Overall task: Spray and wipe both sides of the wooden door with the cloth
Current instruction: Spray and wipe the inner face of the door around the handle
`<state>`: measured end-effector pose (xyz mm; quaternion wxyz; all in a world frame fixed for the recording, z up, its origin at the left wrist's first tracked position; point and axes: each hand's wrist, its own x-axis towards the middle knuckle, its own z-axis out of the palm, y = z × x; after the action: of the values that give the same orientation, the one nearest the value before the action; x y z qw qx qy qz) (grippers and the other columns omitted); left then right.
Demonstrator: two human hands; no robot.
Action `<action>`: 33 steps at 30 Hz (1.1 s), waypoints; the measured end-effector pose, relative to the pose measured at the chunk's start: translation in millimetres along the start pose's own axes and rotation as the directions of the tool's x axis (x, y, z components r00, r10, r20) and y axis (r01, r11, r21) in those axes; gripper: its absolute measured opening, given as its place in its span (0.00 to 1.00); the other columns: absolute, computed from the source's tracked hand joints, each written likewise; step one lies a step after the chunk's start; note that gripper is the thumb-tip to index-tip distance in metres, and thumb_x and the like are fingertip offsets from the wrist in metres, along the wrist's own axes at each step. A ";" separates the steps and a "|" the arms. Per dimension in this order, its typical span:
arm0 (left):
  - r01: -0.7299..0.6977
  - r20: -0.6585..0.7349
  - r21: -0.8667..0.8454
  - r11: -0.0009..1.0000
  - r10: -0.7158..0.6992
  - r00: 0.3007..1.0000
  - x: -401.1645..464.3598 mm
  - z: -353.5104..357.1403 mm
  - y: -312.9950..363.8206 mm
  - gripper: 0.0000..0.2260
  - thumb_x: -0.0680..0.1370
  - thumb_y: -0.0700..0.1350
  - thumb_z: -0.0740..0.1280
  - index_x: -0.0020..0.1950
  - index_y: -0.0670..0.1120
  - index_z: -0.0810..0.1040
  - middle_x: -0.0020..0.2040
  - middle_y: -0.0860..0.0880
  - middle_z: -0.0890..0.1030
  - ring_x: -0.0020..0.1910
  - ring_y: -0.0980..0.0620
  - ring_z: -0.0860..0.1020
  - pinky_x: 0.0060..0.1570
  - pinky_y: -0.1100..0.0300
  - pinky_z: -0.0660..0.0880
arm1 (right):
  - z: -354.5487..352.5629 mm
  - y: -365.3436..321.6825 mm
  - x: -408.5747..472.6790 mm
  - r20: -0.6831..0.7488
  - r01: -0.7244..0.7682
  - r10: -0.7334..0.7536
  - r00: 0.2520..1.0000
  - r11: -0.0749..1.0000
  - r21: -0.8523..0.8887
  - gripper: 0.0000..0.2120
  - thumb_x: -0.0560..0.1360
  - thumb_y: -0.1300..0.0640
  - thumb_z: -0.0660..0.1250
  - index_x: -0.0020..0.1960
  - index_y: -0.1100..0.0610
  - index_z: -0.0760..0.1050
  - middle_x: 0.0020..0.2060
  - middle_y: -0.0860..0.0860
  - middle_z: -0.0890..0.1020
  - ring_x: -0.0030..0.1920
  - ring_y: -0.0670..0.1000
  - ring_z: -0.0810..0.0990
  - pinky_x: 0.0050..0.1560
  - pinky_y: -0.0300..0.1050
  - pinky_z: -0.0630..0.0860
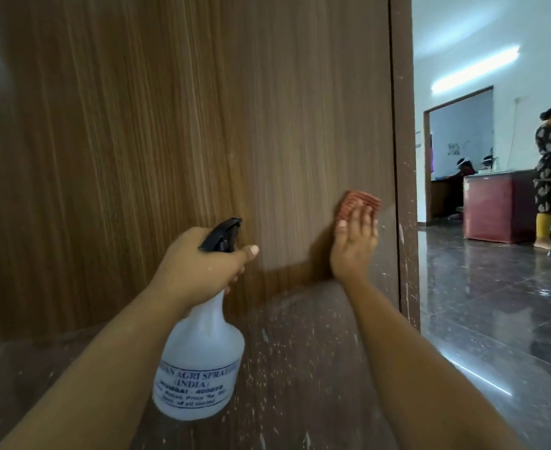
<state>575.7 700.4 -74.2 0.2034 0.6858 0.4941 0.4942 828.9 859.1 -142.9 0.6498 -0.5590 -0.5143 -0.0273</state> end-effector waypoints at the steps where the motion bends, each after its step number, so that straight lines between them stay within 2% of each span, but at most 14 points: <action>1: 0.000 0.015 -0.018 1.000 0.000 1.000 2.6 6.2 2.0 0.11 0.76 0.49 0.74 0.45 0.41 0.83 0.40 0.42 0.85 0.43 0.44 0.85 0.40 0.55 0.80 | -9.5 9.6 9.8 0.002 -0.059 0.059 0.998 0.998 0.019 0.27 0.84 0.43 0.44 0.80 0.50 0.45 0.80 0.51 0.48 0.79 0.57 0.43 0.78 0.59 0.46; 6: -0.020 0.128 -0.018 1.000 0.022 0.991 16.4 32.1 15.6 0.12 0.75 0.50 0.75 0.49 0.42 0.81 0.39 0.42 0.85 0.38 0.48 0.83 0.44 0.51 0.82 | -26.1 25.3 25.5 0.047 -0.144 0.142 0.989 0.988 0.053 0.27 0.85 0.45 0.45 0.81 0.50 0.44 0.80 0.50 0.47 0.79 0.55 0.43 0.78 0.56 0.43; 8: -0.026 0.155 -0.002 1.000 0.026 0.988 24.4 43.9 23.3 0.13 0.75 0.51 0.75 0.48 0.41 0.81 0.37 0.42 0.84 0.36 0.49 0.82 0.45 0.51 0.81 | -32.9 32.7 35.9 0.025 -0.243 0.242 0.970 0.966 0.091 0.27 0.85 0.44 0.45 0.81 0.49 0.44 0.80 0.52 0.49 0.79 0.57 0.46 0.78 0.59 0.45; 11: -0.020 0.180 0.034 0.999 0.013 0.984 39.0 57.2 33.6 0.14 0.76 0.53 0.74 0.45 0.41 0.81 0.32 0.47 0.83 0.33 0.51 0.81 0.41 0.55 0.80 | -39.9 51.4 48.0 0.098 -0.369 0.359 0.928 0.922 0.120 0.28 0.84 0.45 0.46 0.81 0.51 0.42 0.80 0.54 0.50 0.79 0.60 0.50 0.77 0.64 0.50; 16: 0.033 0.311 0.090 0.995 -0.060 0.949 54.1 79.7 44.5 0.14 0.75 0.53 0.75 0.45 0.42 0.81 0.36 0.47 0.83 0.35 0.51 0.81 0.42 0.56 0.80 | -35.7 76.8 46.5 0.164 -0.404 0.372 0.914 0.874 0.269 0.32 0.80 0.34 0.44 0.80 0.44 0.43 0.80 0.48 0.51 0.79 0.57 0.50 0.77 0.65 0.49; 19: 0.073 0.351 0.106 0.992 -0.106 0.930 57.4 94.5 47.5 0.12 0.75 0.50 0.76 0.44 0.42 0.81 0.34 0.47 0.82 0.33 0.52 0.79 0.38 0.58 0.79 | -33.8 60.2 31.2 0.096 -0.273 0.259 0.961 0.946 0.173 0.27 0.84 0.43 0.45 0.80 0.48 0.42 0.80 0.50 0.47 0.79 0.56 0.44 0.78 0.60 0.43; 21: 0.030 0.350 0.179 0.983 -0.092 0.932 58.5 107.2 49.4 0.12 0.74 0.51 0.76 0.45 0.42 0.82 0.35 0.48 0.84 0.33 0.52 0.81 0.42 0.57 0.80 | -19.7 41.6 21.9 0.066 -0.113 0.110 0.992 0.993 0.032 0.26 0.85 0.50 0.47 0.80 0.52 0.43 0.80 0.51 0.45 0.79 0.54 0.42 0.78 0.57 0.42; 22: 0.004 0.333 0.209 0.978 -0.075 0.940 60.5 110.9 49.1 0.13 0.73 0.51 0.77 0.45 0.42 0.83 0.36 0.48 0.85 0.35 0.51 0.82 0.45 0.55 0.81 | -11.7 25.6 14.7 0.034 0.009 -0.010 0.999 1.000 0.026 0.26 0.85 0.50 0.49 0.80 0.53 0.48 0.80 0.53 0.49 0.79 0.55 0.45 0.78 0.58 0.45; 23: -0.017 0.308 0.219 0.975 -0.052 0.950 63.0 118.7 51.5 0.12 0.72 0.52 0.77 0.45 0.43 0.83 0.38 0.47 0.86 0.36 0.50 0.83 0.46 0.55 0.81 | -7.5 13.8 9.0 -0.009 0.175 -0.175 0.984 0.984 0.041 0.27 0.83 0.49 0.53 0.79 0.56 0.56 0.79 0.56 0.55 0.79 0.56 0.51 0.77 0.61 0.51; 25: -0.018 0.254 0.160 0.987 -0.024 0.967 71.9 124.1 49.0 0.09 0.70 0.46 0.79 0.44 0.43 0.84 0.41 0.44 0.86 0.39 0.47 0.84 0.49 0.51 0.82 | 3.4 -3.2 -4.7 -0.020 0.470 -0.470 0.883 0.881 0.050 0.29 0.74 0.49 0.61 0.73 0.57 0.68 0.74 0.58 0.66 0.75 0.59 0.62 0.73 0.60 0.61; 27: 0.013 0.252 0.097 0.995 -0.037 0.967 80.1 122.6 47.2 0.07 0.69 0.38 0.79 0.45 0.42 0.84 0.44 0.39 0.86 0.45 0.42 0.84 0.56 0.43 0.80 | 4.8 -13.8 -8.1 0.035 0.594 -0.594 0.803 0.804 0.026 0.32 0.71 0.46 0.60 0.73 0.57 0.69 0.76 0.60 0.63 0.76 0.62 0.59 0.74 0.59 0.59; 30: 0.016 0.310 0.166 0.986 -0.067 0.948 82.8 129.3 48.9 0.06 0.70 0.37 0.78 0.43 0.38 0.84 0.42 0.36 0.85 0.47 0.36 0.83 0.59 0.39 0.77 | -11.1 -5.0 28.9 0.045 0.538 -0.536 0.843 0.841 -0.059 0.29 0.78 0.47 0.56 0.77 0.55 0.62 0.78 0.57 0.59 0.78 0.60 0.52 0.75 0.59 0.52; 32: 0.023 0.298 0.188 0.982 -0.079 0.951 78.6 131.6 49.2 0.07 0.70 0.41 0.79 0.41 0.39 0.84 0.39 0.38 0.85 0.47 0.36 0.83 0.58 0.40 0.78 | -27.3 8.9 63.4 -0.016 0.365 -0.369 0.929 0.925 -0.107 0.26 0.83 0.49 0.51 0.79 0.56 0.56 0.79 0.57 0.56 0.79 0.59 0.51 0.77 0.54 0.45; 33: 0.033 0.288 0.170 0.985 -0.082 0.954 74.0 131.5 46.1 0.07 0.70 0.42 0.79 0.40 0.39 0.84 0.37 0.40 0.85 0.45 0.39 0.83 0.56 0.43 0.79 | -32.2 21.5 74.3 -0.032 0.220 -0.225 0.974 0.969 -0.111 0.25 0.85 0.49 0.50 0.80 0.56 0.54 0.79 0.57 0.55 0.79 0.58 0.51 0.77 0.51 0.43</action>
<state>714.9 773.2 -59.9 0.2322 0.7511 0.5170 0.3384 897.4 882.9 -101.0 0.6229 -0.5311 -0.5571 -0.1400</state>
